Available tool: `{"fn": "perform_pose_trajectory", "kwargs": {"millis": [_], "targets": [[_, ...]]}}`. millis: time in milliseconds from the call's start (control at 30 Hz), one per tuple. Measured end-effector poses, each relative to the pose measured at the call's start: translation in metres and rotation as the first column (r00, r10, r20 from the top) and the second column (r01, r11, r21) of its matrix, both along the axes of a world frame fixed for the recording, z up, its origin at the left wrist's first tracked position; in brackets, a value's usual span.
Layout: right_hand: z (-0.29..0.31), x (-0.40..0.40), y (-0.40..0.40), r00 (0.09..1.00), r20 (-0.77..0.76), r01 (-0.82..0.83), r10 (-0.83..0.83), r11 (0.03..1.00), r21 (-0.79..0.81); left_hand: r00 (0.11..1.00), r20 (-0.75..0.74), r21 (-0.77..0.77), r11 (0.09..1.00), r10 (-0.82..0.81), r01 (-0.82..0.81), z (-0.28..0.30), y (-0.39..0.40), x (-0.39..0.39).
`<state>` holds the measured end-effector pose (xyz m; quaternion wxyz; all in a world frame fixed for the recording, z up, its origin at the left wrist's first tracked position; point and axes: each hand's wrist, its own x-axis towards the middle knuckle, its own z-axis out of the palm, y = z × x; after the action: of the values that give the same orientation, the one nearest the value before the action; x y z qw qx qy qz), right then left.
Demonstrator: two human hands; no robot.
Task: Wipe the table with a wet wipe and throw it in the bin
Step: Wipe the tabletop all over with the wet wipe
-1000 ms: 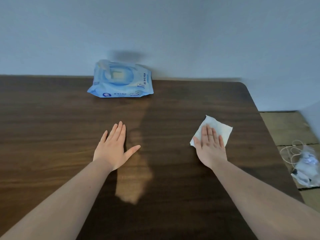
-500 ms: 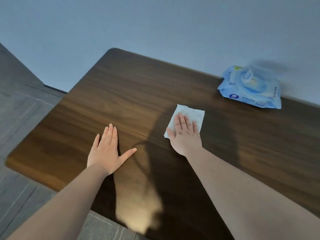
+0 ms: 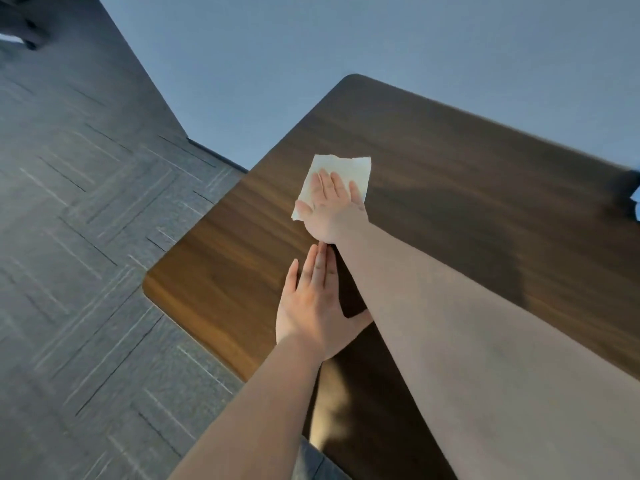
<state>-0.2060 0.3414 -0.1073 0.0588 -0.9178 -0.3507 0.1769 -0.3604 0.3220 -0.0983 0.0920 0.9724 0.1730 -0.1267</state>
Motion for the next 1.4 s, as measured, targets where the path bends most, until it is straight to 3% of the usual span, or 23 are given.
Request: {"fn": "perform_pose_trajectory", "kwargs": {"millis": [200,367,533,700,900,1100,1267,1400], "targets": [[-0.004,0.002,-0.003,0.998,-0.01,-0.068,0.068,0.998,0.005,1.0,0.025,0.015,1.0,0.016,-0.017,-0.001,0.001,0.0],[-0.002,-0.012,-0.074,0.999,-0.024,-0.033,0.034,0.998,0.052,0.999,-0.004,0.024,0.999,0.04,-0.04,0.0,0.0,-0.001],[0.002,-0.022,-0.191,0.991,-0.051,0.122,-0.121,0.993,0.007,0.991,-0.122,0.127,0.99,-0.052,0.068,0.009,-0.005,0.0],[0.006,-0.03,-0.324,0.938,-0.057,0.338,-0.341,0.939,-0.062,0.97,-0.079,0.153,0.959,-0.231,0.24,0.021,-0.075,0.01],[0.008,-0.047,-0.494,0.805,-0.039,0.587,-0.592,0.804,-0.101,0.901,-0.007,0.075,0.898,-0.434,0.434,0.023,-0.207,0.057],[0.009,-0.076,-0.665,0.589,-0.002,0.8,-0.808,0.583,-0.144,0.807,-0.03,0.039,0.806,-0.59,0.591,0.015,-0.326,0.088],[0.012,-0.102,-0.771,0.409,0.035,0.9,-0.912,0.396,-0.184,0.817,-0.055,0.09,0.812,-0.574,0.577,0.002,-0.376,0.093],[0.015,-0.108,-0.791,0.345,0.028,0.922,-0.938,0.333,-0.197,0.822,-0.065,0.09,0.817,-0.565,0.569,0.002,-0.379,0.091]]}}
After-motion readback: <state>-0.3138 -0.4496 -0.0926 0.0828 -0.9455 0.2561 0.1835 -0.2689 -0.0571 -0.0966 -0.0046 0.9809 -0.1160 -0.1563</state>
